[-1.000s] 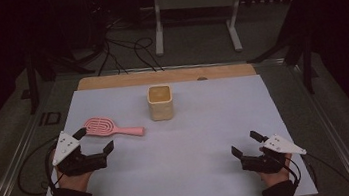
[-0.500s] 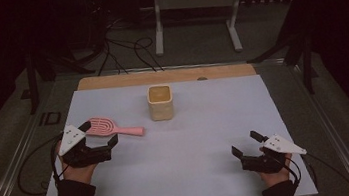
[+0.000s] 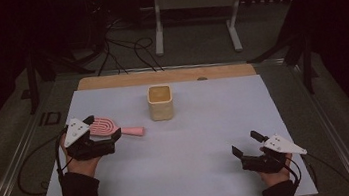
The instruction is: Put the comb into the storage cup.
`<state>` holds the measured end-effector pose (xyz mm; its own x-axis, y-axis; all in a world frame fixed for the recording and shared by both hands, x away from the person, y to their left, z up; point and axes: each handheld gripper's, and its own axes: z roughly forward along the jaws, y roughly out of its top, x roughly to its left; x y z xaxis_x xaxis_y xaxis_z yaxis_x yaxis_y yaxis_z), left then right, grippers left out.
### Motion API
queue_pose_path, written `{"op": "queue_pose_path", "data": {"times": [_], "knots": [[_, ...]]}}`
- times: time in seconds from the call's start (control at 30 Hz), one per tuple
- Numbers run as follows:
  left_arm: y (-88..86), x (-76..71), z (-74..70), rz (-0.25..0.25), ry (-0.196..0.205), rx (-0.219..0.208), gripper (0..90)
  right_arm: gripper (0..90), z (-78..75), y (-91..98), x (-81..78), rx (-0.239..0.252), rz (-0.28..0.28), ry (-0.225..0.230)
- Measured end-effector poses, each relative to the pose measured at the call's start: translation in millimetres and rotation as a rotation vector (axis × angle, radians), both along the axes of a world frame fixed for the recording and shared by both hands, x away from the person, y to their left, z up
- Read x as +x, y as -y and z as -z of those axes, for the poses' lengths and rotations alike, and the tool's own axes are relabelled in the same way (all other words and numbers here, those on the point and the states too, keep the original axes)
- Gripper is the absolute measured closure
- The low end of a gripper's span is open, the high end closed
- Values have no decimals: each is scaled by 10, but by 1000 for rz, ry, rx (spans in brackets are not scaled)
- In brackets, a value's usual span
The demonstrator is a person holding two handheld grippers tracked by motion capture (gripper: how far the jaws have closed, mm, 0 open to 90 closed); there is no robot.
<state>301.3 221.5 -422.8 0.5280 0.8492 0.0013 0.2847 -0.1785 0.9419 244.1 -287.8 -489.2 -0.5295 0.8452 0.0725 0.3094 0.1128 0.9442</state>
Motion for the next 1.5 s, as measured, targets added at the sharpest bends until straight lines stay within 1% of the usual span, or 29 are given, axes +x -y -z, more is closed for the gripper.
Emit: {"op": "queue_pose_path", "data": {"times": [0.7, 0.77, 1.03, 1.23, 1.5], "knots": [[138, 211, -6, 6, -18, 29, 1, 90, 2, 1, 3, 0, 2, -4], [155, 233, 0, 6, -21, 24, 1, 90, 3, 2, 3, -1, 2, -4], [204, 320, 42, 10, -38, 30, 2, 90, 4, 1, 5, -1, 0, -5], [241, 379, 49, 8, -40, 38, 2, 90, 5, 4, 7, 1, -1, -5], [295, 473, 68, 3, -57, 52, 5, 90, 6, 3, 8, 1, -2, -7]]}}
